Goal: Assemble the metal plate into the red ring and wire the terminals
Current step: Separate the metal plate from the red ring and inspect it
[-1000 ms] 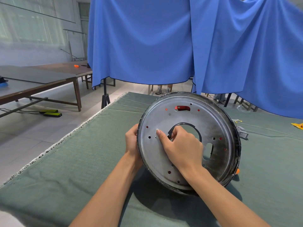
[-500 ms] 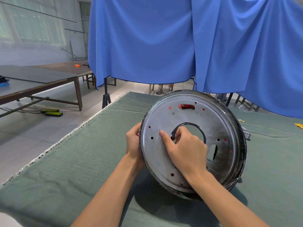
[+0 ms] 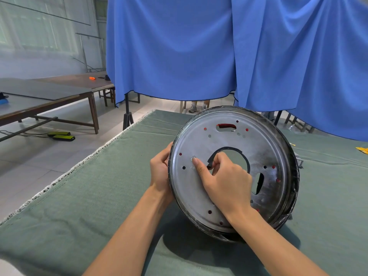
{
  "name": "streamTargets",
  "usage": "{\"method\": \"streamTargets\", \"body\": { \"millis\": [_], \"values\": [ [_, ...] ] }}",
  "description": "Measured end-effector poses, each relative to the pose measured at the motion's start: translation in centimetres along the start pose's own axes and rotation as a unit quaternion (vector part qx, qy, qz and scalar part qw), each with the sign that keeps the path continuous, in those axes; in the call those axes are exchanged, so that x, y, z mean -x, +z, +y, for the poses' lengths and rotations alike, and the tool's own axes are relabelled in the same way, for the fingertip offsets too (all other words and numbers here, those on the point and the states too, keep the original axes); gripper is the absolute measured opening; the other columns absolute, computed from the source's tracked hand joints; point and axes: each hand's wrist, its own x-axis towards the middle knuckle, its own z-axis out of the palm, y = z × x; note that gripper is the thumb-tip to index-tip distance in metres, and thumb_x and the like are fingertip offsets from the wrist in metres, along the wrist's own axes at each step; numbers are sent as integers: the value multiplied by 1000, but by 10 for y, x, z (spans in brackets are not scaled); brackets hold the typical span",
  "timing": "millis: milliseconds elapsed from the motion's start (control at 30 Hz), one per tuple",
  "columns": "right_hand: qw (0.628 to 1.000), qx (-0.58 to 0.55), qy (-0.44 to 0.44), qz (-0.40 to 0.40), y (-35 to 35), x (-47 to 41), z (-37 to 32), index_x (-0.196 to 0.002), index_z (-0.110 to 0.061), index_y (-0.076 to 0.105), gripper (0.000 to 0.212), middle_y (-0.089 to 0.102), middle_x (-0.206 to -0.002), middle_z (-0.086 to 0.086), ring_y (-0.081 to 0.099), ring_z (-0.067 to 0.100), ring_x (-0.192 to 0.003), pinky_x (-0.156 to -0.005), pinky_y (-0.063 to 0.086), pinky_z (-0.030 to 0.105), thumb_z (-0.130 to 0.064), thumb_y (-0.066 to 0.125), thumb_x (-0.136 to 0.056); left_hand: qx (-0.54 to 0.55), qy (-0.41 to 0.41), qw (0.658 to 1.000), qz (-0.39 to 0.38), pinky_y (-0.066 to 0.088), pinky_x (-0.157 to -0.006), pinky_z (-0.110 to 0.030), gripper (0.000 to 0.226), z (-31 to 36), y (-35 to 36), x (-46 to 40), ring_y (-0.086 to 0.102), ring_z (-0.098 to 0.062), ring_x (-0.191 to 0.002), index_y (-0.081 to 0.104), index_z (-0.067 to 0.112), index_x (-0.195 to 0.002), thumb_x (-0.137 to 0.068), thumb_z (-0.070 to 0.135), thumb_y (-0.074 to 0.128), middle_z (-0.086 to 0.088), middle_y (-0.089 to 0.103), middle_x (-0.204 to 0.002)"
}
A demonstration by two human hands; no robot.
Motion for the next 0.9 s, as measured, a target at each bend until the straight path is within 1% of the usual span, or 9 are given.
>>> {"method": "streamTargets", "body": {
  "millis": [67, 133, 167, 233, 300, 367, 500, 733, 900],
  "values": [
    [1000, 3, 5, -3, 0, 0, 0, -67, -23, 42, 51, 47, -48, -10, 49, 14, -46, -45, 33, 23, -71, 37, -81, 4, -8, 1000, 1, 53, -52, -22, 47, -1, -1, -1, 66, -17, -57, 70, 16, -59, -91, 22, 36, -5, 68, -63],
    [1000, 2, 9, -4, 1, -1, 0, -68, -23, 42, 50, 47, -48, -9, 50, 15, -47, -46, 34, 25, -71, 40, -81, 7, -16, 1000, 3, 53, -54, -23, 49, -2, -3, -2, 66, -18, -59, 71, 14, -63, -94, 23, 34, -6, 68, -66],
    [1000, 1, 11, -3, 1, -1, 0, -68, -23, 42, 50, 47, -48, -10, 50, 14, -47, -45, 34, 24, -71, 40, -81, 6, -18, 1000, 4, 54, -56, -24, 46, -2, -4, -2, 67, -19, -62, 71, 12, -68, -94, 24, 35, -8, 69, -69],
    [1000, -3, 14, -1, 0, -2, 0, -67, -23, 43, 51, 46, -49, -11, 49, 12, -47, -45, 34, 23, -72, 37, -80, -7, -19, 1000, 7, 55, -61, -28, 34, -2, -4, -3, 67, -23, -71, 68, 7, -86, -90, 26, 39, -11, 69, -79],
    [1000, -5, 19, -3, 0, -3, 1, -67, -23, 44, 53, 46, -49, -12, 49, 12, -48, -46, 38, 25, -73, 34, -79, -13, -16, 1000, 10, 55, -63, -31, 32, -1, -4, -4, 67, -25, -76, 63, 5, -96, -82, 28, 47, -13, 69, -84],
    [1000, -7, 19, -2, 1, -3, 1, -67, -22, 45, 53, 46, -49, -12, 49, 10, -47, -46, 41, 26, -73, 34, -79, -17, -18, 1000, 12, 55, -63, -32, 34, -2, -4, -3, 66, -25, -76, 62, 5, -95, -76, 30, 50, -12, 68, -84],
    [1000, 0, 14, -5, 1, -3, 2, -67, -23, 44, 51, 44, -48, -13, 49, 11, -47, -46, 43, 28, -72, 38, -80, -12, -18, 1000, 11, 54, -58, -28, 26, -1, -2, -2, 66, -22, -67, 64, 8, -81, -75, 28, 49, -9, 67, -74],
    [1000, 11, 13, -10, 0, 0, 3, -68, -22, 45, 52, 45, -48, -11, 50, 14, -47, -48, 46, 31, -71, 40, -81, 3, -20, 1000, 7, 53, -53, -25, 22, 0, 1, -1, 64, -21, -59, 58, 7, -79, -73, 27, 49, -8, 66, -67],
    [1000, 13, 12, -11, 1, 1, 2, -68, -21, 46, 52, 46, -48, -11, 50, 14, -47, -47, 45, 29, -71, 40, -81, 8, -19, 1000, 4, 52, -52, -24, 24, 0, -1, -1, 64, -21, -58, 55, 5, -83, -72, 27, 49, -9, 65, -66]
  ]
}}
